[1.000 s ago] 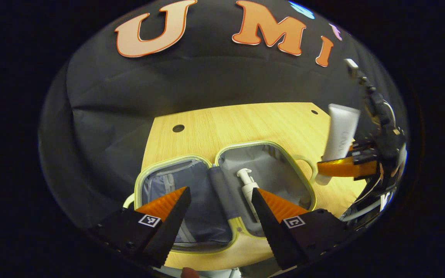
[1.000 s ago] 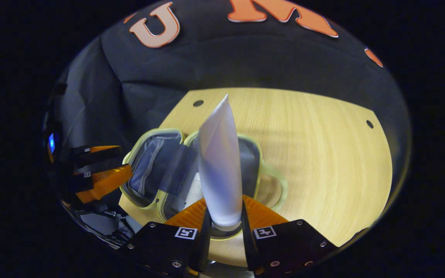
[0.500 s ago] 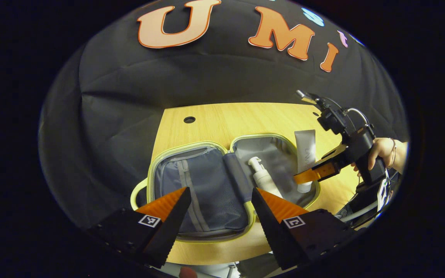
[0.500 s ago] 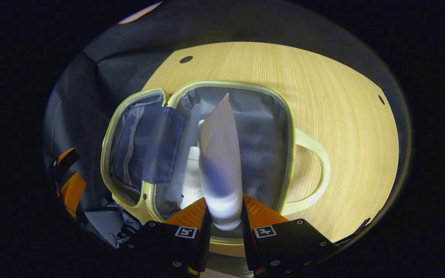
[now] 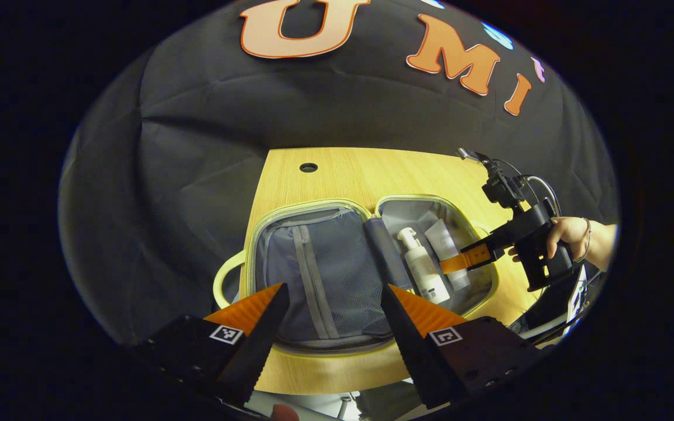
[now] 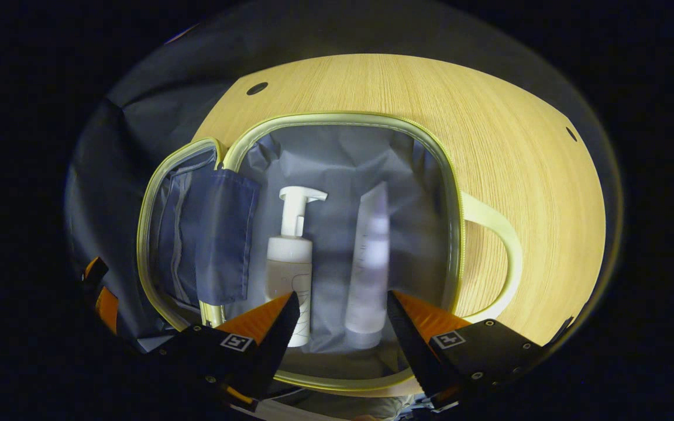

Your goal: First open the suitcase, pack the skin care products into it, and then close the suitcase.

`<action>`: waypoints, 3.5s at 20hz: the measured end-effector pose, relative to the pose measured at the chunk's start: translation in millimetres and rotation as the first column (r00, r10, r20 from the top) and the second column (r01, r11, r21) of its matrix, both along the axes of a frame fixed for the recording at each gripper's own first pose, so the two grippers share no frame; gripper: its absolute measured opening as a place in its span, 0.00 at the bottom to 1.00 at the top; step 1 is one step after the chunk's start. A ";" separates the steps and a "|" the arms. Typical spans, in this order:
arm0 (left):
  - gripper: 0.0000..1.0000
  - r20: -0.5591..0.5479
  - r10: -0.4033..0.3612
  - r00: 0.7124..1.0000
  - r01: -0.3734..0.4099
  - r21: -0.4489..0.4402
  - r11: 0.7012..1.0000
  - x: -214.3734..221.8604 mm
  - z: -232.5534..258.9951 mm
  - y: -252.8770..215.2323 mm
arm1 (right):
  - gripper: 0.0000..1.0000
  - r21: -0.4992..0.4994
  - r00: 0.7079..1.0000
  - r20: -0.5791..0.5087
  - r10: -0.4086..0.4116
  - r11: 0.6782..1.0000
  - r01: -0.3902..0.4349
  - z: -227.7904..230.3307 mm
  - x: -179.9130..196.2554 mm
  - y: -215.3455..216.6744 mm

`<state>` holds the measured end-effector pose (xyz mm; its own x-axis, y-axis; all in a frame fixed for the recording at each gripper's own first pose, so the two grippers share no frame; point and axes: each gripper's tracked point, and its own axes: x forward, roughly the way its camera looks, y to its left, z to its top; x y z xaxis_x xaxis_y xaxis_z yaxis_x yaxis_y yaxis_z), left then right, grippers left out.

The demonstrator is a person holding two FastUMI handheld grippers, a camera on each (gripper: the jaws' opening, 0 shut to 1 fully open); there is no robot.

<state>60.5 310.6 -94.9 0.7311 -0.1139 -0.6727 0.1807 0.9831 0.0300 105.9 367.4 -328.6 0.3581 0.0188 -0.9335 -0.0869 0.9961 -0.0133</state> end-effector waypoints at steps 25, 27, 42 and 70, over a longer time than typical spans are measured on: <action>1.00 -0.050 0.289 0.956 -0.278 -0.469 0.838 73.6 -70.9 199.7 | 0.96 0.039 0.979 0.199 -0.032 0.999 0.025 91.8 -13.1 13.6; 0.99 -0.080 0.292 0.953 -0.292 -0.495 0.819 78.9 -87.6 205.8 | 0.96 0.037 0.971 0.234 -0.052 0.998 0.044 104.0 -10.7 8.4; 0.10 -0.156 0.237 0.959 -0.283 -0.604 0.745 89.7 -116.4 165.6 | 0.96 0.007 0.733 0.667 -0.129 0.986 0.167 231.4 30.2 -75.0; 0.08 0.129 -0.185 0.974 0.206 -0.179 0.962 86.5 123.3 -261.4 | 0.96 -0.039 0.375 0.927 -0.021 0.987 0.153 357.1 3.1 -287.1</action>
